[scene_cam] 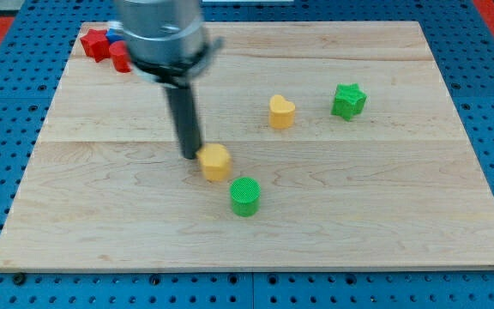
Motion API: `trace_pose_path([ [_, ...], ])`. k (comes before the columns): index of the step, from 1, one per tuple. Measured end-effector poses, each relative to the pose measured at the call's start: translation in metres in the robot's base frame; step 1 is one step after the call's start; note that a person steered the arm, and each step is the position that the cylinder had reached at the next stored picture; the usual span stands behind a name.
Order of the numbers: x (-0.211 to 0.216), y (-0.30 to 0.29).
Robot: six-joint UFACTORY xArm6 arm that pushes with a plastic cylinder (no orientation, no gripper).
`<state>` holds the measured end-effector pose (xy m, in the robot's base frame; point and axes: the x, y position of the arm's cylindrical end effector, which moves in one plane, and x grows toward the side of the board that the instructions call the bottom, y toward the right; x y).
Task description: Point your arm at green star
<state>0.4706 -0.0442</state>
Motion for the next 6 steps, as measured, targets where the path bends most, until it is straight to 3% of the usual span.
trace_pose_path([
  [3,-0.003,0.039],
  [4,-0.024,0.132],
  [5,-0.082,0.154],
  [6,-0.101,0.118],
])
